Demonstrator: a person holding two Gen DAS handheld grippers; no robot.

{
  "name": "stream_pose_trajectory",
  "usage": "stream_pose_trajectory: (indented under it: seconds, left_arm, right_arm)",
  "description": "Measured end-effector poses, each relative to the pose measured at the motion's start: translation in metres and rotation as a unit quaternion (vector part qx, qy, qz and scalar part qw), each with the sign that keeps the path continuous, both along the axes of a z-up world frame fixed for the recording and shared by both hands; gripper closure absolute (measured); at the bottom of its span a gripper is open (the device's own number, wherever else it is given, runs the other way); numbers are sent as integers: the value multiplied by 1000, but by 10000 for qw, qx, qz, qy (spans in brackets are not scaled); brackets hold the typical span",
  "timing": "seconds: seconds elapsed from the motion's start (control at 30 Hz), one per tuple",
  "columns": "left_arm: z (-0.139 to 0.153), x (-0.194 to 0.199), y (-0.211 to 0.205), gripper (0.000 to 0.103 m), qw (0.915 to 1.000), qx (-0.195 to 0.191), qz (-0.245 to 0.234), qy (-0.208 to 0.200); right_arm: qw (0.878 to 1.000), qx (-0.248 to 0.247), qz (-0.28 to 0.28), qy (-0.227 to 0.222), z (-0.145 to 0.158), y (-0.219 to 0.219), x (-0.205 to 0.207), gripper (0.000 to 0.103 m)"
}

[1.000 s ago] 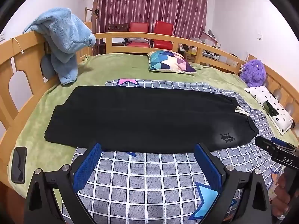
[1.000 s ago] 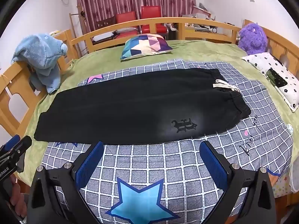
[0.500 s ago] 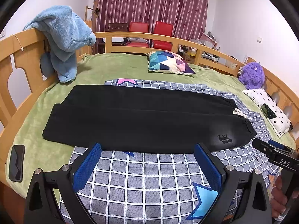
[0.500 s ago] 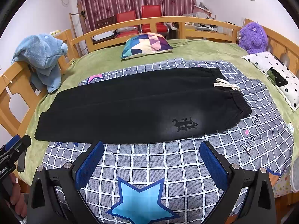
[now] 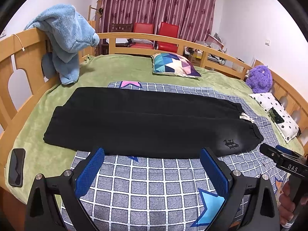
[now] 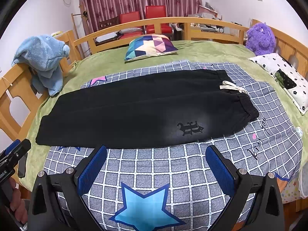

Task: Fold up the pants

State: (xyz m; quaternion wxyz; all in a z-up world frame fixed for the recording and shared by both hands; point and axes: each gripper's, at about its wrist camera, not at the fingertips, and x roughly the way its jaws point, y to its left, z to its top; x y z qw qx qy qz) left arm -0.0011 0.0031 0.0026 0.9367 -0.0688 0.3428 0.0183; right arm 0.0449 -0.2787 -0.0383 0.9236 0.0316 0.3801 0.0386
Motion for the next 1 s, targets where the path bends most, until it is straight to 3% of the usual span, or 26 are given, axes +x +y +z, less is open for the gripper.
stream_pose_trajectory:
  seconds: [1.0]
  left_arm:
    - [-1, 4, 1, 3, 9998, -137, -173, -23]
  right_arm:
    - [9999, -31, -84, -84, 4, -2, -5, 2]
